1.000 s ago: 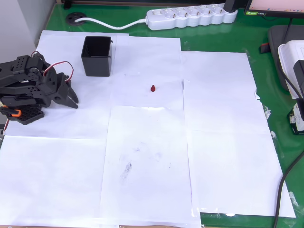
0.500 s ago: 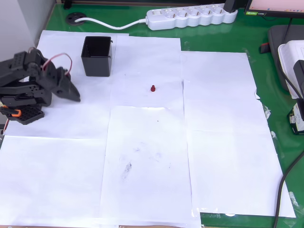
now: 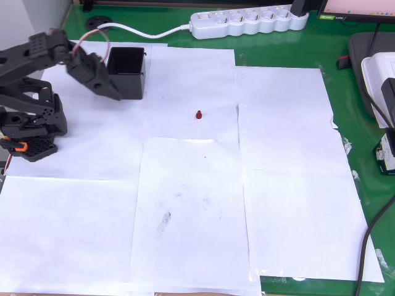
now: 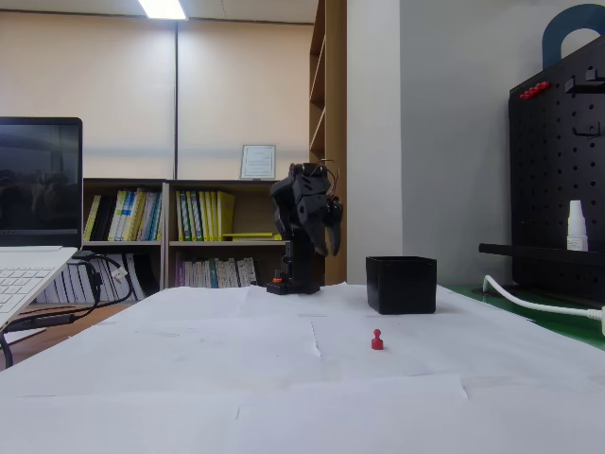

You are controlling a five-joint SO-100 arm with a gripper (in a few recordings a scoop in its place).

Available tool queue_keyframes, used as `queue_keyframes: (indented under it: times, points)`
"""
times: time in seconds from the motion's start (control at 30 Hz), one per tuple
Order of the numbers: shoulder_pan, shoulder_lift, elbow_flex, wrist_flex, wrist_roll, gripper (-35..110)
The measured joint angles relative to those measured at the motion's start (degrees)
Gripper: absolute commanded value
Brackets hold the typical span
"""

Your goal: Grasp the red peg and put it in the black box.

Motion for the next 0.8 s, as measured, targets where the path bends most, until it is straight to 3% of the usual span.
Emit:
queue_keyframes:
  times: [0.5, 0.8]
  points:
    - [4.5, 19.3, -24.5, -60.1, -6.9, 0]
    - [4.5, 27.4, -33.0, -81.1, -5.7, 0]
